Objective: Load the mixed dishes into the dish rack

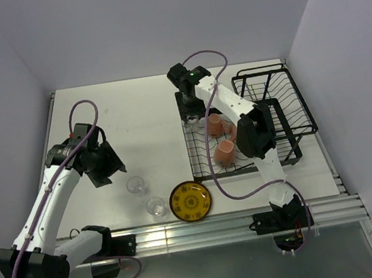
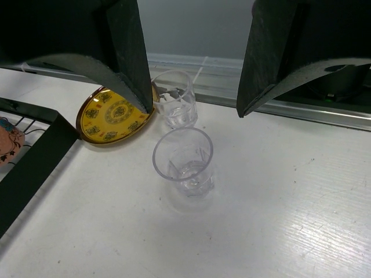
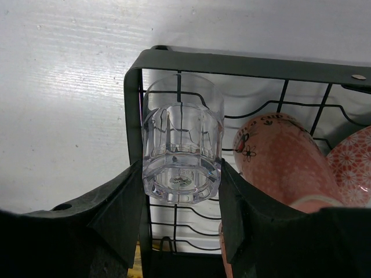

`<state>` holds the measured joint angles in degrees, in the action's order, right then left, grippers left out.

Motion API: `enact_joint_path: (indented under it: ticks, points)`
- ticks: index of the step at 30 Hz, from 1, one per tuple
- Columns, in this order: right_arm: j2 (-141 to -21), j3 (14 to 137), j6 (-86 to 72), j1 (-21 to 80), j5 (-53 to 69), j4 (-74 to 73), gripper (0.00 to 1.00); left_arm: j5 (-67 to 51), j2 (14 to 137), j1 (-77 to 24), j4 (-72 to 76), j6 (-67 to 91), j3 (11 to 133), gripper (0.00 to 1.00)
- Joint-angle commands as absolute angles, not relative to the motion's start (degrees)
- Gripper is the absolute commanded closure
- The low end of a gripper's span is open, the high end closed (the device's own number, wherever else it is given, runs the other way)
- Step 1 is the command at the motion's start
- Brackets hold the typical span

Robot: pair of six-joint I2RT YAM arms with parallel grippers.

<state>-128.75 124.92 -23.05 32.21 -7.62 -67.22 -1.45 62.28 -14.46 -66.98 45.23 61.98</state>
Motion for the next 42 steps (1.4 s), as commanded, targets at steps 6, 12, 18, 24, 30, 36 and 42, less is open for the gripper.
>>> enact_joint_path:
  ticks: [6,12,18,24,30,36,42]
  points:
    - [-130.4,127.9,-22.9,31.8,-6.5,-67.2,0.92,-0.7,64.5,-14.8,-67.0,42.6,62.5,0.34]
    - [-131.6,128.6,-22.6,31.8,-5.5,-66.9,0.51,-1.1,65.4,-14.9,-66.7,42.5,62.1,0.33]
    - [-131.1,128.7,-22.7,31.8,-6.3,-67.0,0.24,-2.9,65.7,-15.2,-66.4,42.5,60.5,0.32]
    - [-130.2,128.7,-22.5,31.9,-6.7,-67.0,0.21,-3.4,66.0,-17.6,-65.9,43.4,59.1,0.33]
    - [-127.3,127.9,-22.8,31.9,-7.3,-66.9,0.2,-3.8,65.7,-18.9,-64.3,44.1,55.0,0.35]
    - [-121.7,123.9,-22.8,32.8,-7.2,-65.4,0.21,-2.5,66.7,-18.9,-61.5,43.3,49.9,0.43]
    - [-114.0,119.1,-23.0,33.9,-7.3,-64.3,0.21,-3.3,68.9,-18.9,-56.3,42.7,46.4,0.56]
